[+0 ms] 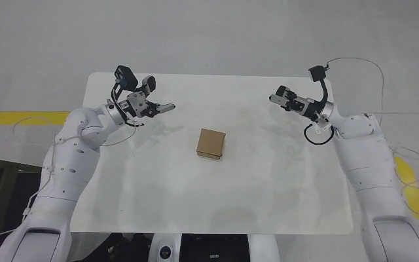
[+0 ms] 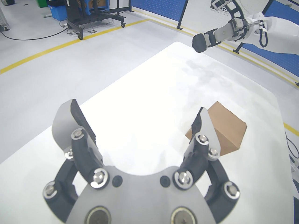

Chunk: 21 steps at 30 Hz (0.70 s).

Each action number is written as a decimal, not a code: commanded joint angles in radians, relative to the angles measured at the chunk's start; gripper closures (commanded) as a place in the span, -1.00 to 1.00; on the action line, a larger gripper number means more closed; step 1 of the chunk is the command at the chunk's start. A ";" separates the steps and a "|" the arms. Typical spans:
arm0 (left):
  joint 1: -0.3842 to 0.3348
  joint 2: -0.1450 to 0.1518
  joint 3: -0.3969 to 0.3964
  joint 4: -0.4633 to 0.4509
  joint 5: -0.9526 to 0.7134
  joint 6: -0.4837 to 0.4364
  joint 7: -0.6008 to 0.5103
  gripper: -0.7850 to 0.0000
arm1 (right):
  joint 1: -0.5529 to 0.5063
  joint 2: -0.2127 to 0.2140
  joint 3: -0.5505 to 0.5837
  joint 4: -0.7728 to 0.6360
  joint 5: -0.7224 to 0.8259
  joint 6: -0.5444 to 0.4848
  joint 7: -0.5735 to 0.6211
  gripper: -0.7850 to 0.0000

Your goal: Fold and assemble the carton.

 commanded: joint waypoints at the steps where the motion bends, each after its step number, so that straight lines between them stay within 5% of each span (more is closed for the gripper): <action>1: -0.011 0.002 -0.009 0.012 -0.003 -0.001 -0.008 -1.00 | 0.009 0.004 0.015 0.004 -0.031 -0.009 -0.042 -1.00; 21: -0.003 0.027 -0.102 0.018 -0.075 -0.010 -0.054 -1.00 | 0.039 0.040 0.083 0.017 -0.162 0.019 -0.148 -1.00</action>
